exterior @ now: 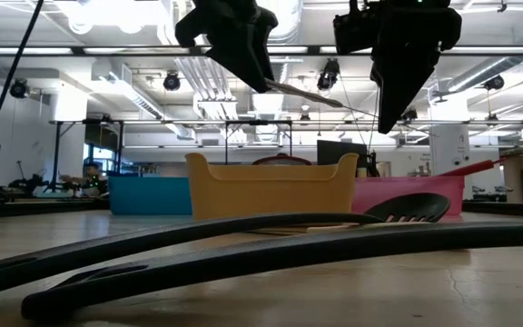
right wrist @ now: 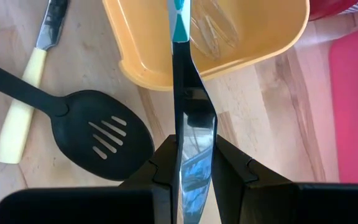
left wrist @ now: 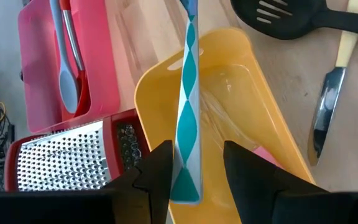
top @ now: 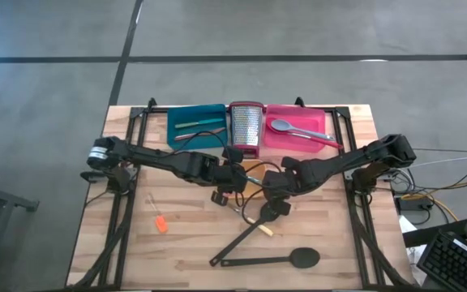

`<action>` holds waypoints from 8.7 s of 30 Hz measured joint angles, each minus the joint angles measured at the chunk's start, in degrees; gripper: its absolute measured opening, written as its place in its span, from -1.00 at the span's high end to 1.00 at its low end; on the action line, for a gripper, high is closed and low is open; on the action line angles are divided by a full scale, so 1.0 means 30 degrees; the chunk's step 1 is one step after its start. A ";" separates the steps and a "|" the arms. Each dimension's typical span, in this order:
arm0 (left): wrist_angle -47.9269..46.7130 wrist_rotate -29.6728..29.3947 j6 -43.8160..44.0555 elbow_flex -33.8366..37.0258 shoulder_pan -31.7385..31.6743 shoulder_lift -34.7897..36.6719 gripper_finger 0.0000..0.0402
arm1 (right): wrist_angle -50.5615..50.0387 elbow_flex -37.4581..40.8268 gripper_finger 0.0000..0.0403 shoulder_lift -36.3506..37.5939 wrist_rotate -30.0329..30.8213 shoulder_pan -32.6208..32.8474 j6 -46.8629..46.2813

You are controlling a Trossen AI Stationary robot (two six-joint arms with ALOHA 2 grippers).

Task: Pick & Place Kitchen Items
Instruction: Put the blue patterned table knife into the blue bin, then put the black serving spoon into the pink bin

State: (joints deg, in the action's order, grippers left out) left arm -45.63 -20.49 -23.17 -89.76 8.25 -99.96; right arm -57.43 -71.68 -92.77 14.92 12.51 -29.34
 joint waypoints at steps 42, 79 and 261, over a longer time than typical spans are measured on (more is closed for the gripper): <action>-0.2244 -0.0463 -0.0535 0.0007 -0.0149 0.0116 0.72 | 0.0370 -0.1961 -0.06 0.0401 0.0125 0.0208 0.0751; 0.0089 0.2891 0.0939 1.1018 -1.4068 1.3153 0.72 | -0.1803 0.1505 0.40 0.9475 0.5609 0.3861 -0.4102; 0.9697 -0.4437 0.8813 1.6575 0.4656 1.4586 -0.12 | 0.4270 -0.8393 0.15 -1.0506 -0.6913 0.7444 -0.3901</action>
State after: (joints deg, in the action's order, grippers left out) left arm -16.53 -33.80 3.27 -40.03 22.22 -56.21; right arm -44.62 -96.86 -124.29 -5.82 34.85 -41.04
